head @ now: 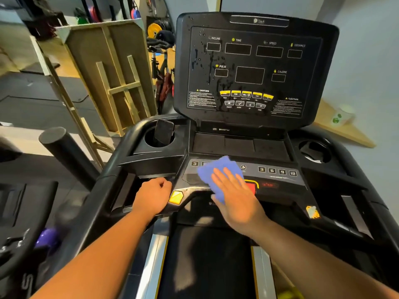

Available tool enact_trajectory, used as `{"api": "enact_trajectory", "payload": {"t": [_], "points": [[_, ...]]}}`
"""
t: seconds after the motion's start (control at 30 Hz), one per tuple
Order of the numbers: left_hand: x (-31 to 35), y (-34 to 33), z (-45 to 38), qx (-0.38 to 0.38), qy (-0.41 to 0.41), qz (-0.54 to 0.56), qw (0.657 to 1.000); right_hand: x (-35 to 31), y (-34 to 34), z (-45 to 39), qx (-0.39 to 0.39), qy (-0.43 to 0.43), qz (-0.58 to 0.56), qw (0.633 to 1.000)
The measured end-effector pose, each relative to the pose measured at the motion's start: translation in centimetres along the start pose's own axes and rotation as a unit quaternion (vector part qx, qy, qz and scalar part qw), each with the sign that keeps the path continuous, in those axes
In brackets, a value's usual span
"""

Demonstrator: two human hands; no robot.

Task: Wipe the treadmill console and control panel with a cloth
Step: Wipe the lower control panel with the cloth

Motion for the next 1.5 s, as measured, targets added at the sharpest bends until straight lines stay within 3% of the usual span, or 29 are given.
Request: {"api": "enact_trajectory", "payload": {"t": [0.07,0.13,0.27,0.33,0.4,0.47,0.53,0.57,0.67,0.73,0.8,0.93,1.0,1.07,1.23,1.33,1.5], "points": [[0.1,0.1,0.0,0.002,0.003,-0.001,1.000,-0.6,0.0,-2.9,0.030,-0.127,-0.025,0.991],[-0.1,0.0,0.0,0.004,0.012,0.000,1.000,-3.2,-1.2,-5.3,0.018,-0.158,-0.022,0.987],[-0.1,0.1,0.0,0.002,0.023,0.000,1.000,-6.2,-2.5,-4.1,-0.022,0.051,0.053,0.997],[-0.1,0.0,0.0,0.004,0.012,-0.006,1.000,-4.4,-2.3,-1.7,-0.041,0.101,0.051,0.993],[-0.1,0.0,0.1,0.003,0.003,-0.012,1.000,-1.4,-1.1,0.0,-0.015,0.051,0.053,0.997],[-0.1,0.0,0.1,0.000,0.002,-0.005,1.000,0.5,0.2,0.1,0.038,-0.075,0.075,0.994],[0.0,0.1,0.1,-0.002,0.007,0.002,1.000,-0.5,-0.2,-2.1,0.062,-0.182,0.070,0.979],[0.0,0.1,0.1,-0.001,0.011,0.003,1.000,-2.2,-0.6,-3.6,0.066,-0.185,0.059,0.979],[0.0,0.1,0.1,0.005,0.025,0.002,1.000,-6.8,-2.8,-6.7,0.016,-0.058,0.085,0.995],[-0.2,0.0,0.0,0.008,0.029,0.005,1.000,-6.6,-2.9,-6.0,-0.002,0.027,0.106,0.994],[-0.2,0.0,0.0,0.009,0.027,-0.002,1.000,-4.4,-2.3,-4.1,-0.005,0.057,0.105,0.993],[-0.1,-0.1,-0.1,0.008,0.009,-0.004,1.000,3.4,0.0,1.7,0.048,-0.082,0.044,0.995],[-0.1,-0.3,-0.2,0.005,0.006,0.002,1.000,7.3,1.9,5.9,0.092,-0.164,0.018,0.982],[-0.1,-0.4,-0.1,0.002,0.002,0.006,1.000,10.4,3.2,9.8,0.088,-0.243,0.015,0.966],[-0.2,-0.3,-0.1,0.006,-0.002,0.005,1.000,10.4,2.8,9.2,0.084,-0.419,-0.002,0.904],[-0.2,-0.3,-0.1,0.007,-0.005,-0.006,1.000,6.4,1.9,4.0,0.065,-0.412,0.009,0.909],[-0.3,-0.2,-0.2,-0.001,0.000,-0.005,1.000,-1.5,-0.9,-4.8,-0.040,-0.280,0.010,0.959]]}}
Point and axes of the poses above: each hand's wrist, its own z-axis away from the middle knuckle, its own y-axis out of the back of the hand, x = y × z, the point moved 7 cm from there along -z, towards the middle knuckle, and after that the axes turned 14 degrees about y, right-handed, at the moved point
